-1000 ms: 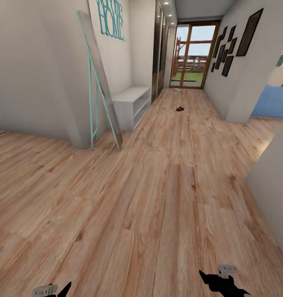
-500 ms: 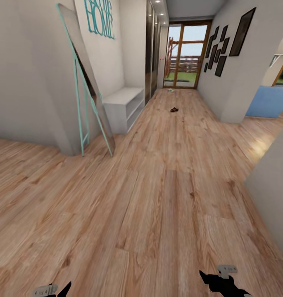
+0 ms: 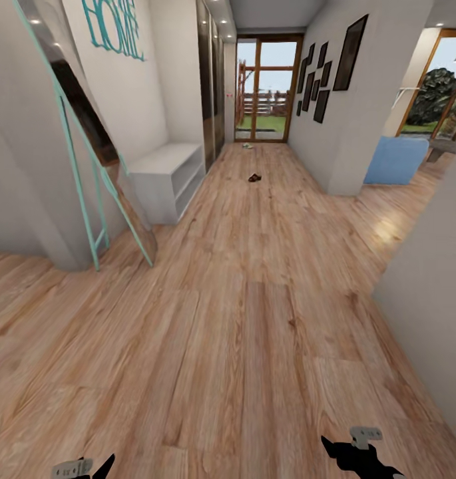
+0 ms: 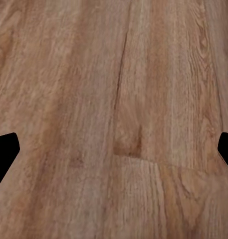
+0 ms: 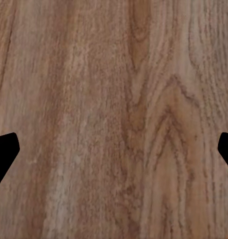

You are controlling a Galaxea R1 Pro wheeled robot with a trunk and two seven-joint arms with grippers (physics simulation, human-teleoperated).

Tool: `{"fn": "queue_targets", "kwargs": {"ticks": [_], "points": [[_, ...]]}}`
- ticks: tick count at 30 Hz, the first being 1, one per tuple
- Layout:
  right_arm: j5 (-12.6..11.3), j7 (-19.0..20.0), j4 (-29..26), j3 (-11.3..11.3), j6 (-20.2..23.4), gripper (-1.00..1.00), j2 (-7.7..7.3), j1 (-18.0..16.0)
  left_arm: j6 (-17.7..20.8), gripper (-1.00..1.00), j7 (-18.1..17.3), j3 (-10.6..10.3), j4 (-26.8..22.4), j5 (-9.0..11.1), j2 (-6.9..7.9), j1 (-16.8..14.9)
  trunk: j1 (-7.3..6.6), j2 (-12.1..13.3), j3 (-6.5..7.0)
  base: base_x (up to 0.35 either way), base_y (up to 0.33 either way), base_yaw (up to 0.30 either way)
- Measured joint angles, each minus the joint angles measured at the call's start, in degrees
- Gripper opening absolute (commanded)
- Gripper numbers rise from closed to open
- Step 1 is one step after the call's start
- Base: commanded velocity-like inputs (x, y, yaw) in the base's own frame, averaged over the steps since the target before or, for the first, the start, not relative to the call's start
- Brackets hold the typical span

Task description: Pick up the two gym shoes and the two sandals from the corridor floor and place them onto the hallstand (shoe rack) in the corridor, making sure they are on the rack and not on the floor. Arrange them so the two gym shoes are next to each other and the two sandals are next to each other.

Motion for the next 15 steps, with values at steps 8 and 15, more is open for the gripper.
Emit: {"fn": "queue_targets", "kwargs": {"ticks": [8,15], "points": [[-0.08,0.21,-0.01,0.05,0.03,1.0,0.08,-0.01,0.0,1.0,0.0,0.01,-0.01,0.01,0.0,0.01,0.0,0.0,0.0,0.34,0.0,-0.032],[-0.24,0.23,-0.01,0.01,0.07,1.0,0.06,-0.01,0.0,1.0,0.0,0.0,-0.01,0.01,0.0,0.01,0.0,0.0,0.0,0.34,0.0,-0.002]]}}
